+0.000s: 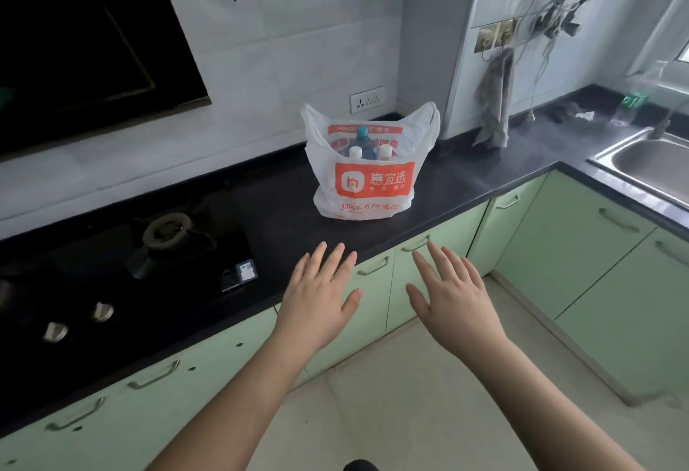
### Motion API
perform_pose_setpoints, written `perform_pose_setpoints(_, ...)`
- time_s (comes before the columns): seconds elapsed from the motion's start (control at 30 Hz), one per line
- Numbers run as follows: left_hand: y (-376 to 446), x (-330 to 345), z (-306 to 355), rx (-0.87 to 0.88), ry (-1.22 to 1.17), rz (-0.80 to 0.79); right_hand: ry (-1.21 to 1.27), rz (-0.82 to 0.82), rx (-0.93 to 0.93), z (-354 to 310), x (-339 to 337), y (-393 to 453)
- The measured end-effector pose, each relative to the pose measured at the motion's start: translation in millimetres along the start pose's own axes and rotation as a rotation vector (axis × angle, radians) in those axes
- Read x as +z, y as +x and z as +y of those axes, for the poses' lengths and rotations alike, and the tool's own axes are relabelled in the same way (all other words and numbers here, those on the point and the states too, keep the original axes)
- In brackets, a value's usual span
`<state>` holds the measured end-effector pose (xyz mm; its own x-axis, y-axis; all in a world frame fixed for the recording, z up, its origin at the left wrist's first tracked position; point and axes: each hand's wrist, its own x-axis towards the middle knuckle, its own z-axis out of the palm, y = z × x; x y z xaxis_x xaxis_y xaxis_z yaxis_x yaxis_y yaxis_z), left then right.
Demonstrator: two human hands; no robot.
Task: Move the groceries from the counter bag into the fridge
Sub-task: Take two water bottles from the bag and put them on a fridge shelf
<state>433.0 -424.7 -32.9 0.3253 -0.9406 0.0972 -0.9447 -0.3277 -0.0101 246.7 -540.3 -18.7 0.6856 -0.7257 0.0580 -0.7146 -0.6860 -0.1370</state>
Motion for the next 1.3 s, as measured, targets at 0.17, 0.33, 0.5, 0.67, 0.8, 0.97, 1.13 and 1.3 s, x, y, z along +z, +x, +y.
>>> perform_pose_setpoints(0.17,44.5,-2.1,8.8,-0.017,0.029,-0.014,0.022,0.014,-0.016,33.7,-1.1,34.3)
perform_pose_setpoints(0.33,77.4,-0.8,-1.4,-0.046,0.054,0.008,0.07,-0.02,-0.024,48.7,1.8,62.6)
perform_pose_setpoints(0.5,109.6,6.9,-9.8,-0.013,0.04,0.02,0.076,-0.02,-0.02,47.9,6.8,98.0)
perform_pose_setpoints(0.67,152.3,22.9,-29.8,-0.013,-0.008,-0.011,0.072,0.011,-0.021,41.3,14.4,142.6)
perform_pose_setpoints(0.8,194.6,28.2,-56.3,0.026,-0.057,-0.008,0.044,0.033,-0.01,35.8,13.0,185.6)
perform_pose_setpoints(0.97,243.0,21.6,-92.6,0.072,-0.094,0.039,-0.001,0.039,-0.008,23.0,10.6,243.0)
perform_pose_setpoints(1.13,283.8,22.7,-110.6,0.137,-0.074,0.048,0.009,0.048,0.033,11.4,17.2,267.9)
perform_pose_setpoints(1.3,312.2,32.6,-119.8,0.162,-0.013,0.005,0.034,0.042,0.046,6.5,29.5,288.0)
